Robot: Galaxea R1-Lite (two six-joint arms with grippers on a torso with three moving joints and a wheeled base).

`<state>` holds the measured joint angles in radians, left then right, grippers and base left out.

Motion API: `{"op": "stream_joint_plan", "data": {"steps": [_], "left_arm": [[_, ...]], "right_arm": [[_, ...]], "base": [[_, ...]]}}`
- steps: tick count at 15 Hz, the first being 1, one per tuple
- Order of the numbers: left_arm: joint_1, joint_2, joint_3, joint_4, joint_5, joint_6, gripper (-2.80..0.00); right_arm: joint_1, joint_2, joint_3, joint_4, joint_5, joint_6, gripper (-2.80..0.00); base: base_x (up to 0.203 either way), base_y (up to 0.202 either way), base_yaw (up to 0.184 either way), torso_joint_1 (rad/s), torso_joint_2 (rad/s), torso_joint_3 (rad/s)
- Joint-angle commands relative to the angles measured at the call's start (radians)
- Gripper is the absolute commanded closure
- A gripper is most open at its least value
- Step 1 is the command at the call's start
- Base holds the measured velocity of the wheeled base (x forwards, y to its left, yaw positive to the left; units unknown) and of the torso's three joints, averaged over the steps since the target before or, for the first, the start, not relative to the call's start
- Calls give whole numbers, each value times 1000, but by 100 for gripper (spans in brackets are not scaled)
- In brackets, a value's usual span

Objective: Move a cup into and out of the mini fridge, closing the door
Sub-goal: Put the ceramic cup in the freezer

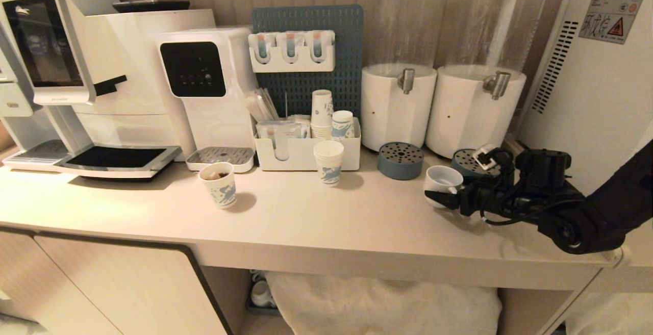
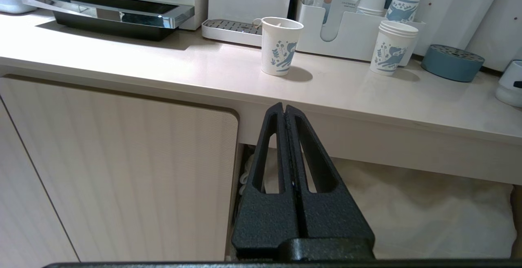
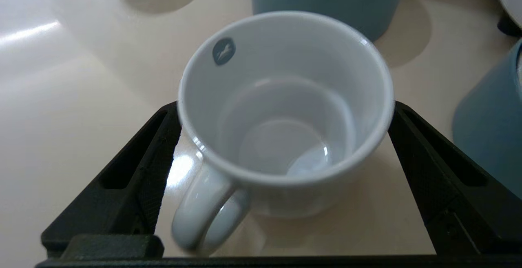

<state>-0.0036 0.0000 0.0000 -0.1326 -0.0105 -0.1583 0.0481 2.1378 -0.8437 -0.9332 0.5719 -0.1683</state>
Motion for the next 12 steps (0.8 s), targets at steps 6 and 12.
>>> {"op": "stream_joint_plan", "data": {"steps": [6,12], "left_arm": [[1,-5,40,-1,0,-1,0],[1,-5,40,-1,1,-1,0]], "right_arm": [[18,28,-11,-11,3,1,-280],[16,36,-8,-15,3,0,-280]], "base": [[0,0,0,0,0,0],[0,0,0,0,0,0]]}}
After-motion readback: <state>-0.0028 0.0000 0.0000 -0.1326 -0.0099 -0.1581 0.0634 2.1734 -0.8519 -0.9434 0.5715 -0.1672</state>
